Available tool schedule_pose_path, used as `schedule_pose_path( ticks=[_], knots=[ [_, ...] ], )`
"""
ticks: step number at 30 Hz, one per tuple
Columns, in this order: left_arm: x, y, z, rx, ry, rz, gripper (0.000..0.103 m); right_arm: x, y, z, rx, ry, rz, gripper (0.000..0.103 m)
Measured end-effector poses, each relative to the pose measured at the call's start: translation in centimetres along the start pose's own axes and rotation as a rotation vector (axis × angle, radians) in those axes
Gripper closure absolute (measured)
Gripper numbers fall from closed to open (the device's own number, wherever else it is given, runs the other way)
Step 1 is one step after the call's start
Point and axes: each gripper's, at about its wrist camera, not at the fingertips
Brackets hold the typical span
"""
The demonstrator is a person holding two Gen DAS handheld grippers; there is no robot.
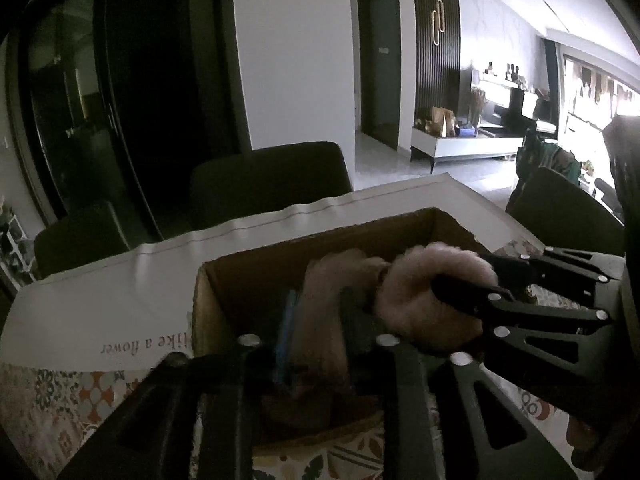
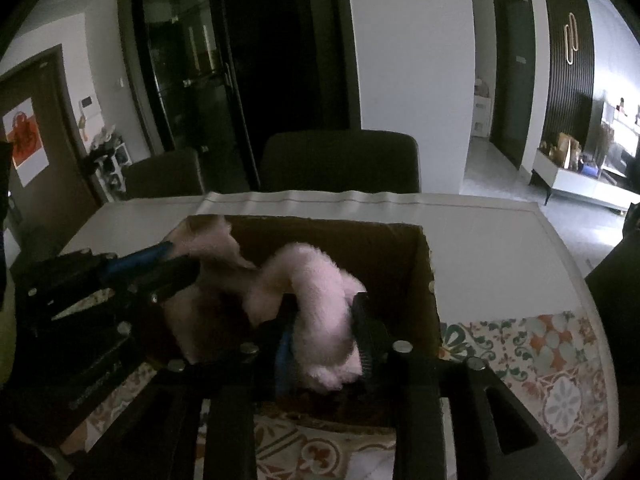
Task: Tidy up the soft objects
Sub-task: 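Lower both items into the box and open both tools, then move the open right tool to the white cloth on the runner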
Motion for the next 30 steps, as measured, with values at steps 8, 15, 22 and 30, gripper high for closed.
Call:
schedule_pose_path(
  ticks=[8, 15, 22, 30],
  knots=[
    [-0.1, -0.2, 3.0, 0.077, -0.049, -0.002, 0.056, 0.2, -0.3, 2.6, -0.054, -0.067, -0.021, 0.055],
    [-1.1, -2.7, 7.0, 0.075, -0.127, -0.007, 0.045, -0.4, -1.5, 7.3, -0.114, -0.137, -0.039, 0.055],
    [-2.4, -5.3, 9.7, 0.042, -0.154, 0.002, 0.042, -2.3, -3.0, 11.4, -0.146, -0.171, -0.058, 0.055],
    [-5.2, -7.4, 10.4, 0.027, -0.135, 0.023, 0.041, -5.5, -4.4, 13.7, -0.165, -0.167, -0.072, 0.055]
  ],
)
Point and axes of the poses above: each gripper's, at about its wrist camera, not at the fingertips, and z roughly against the way its jaws point, y to its left, x to its top, and after that the axes turned 1 degree about y, right-handed
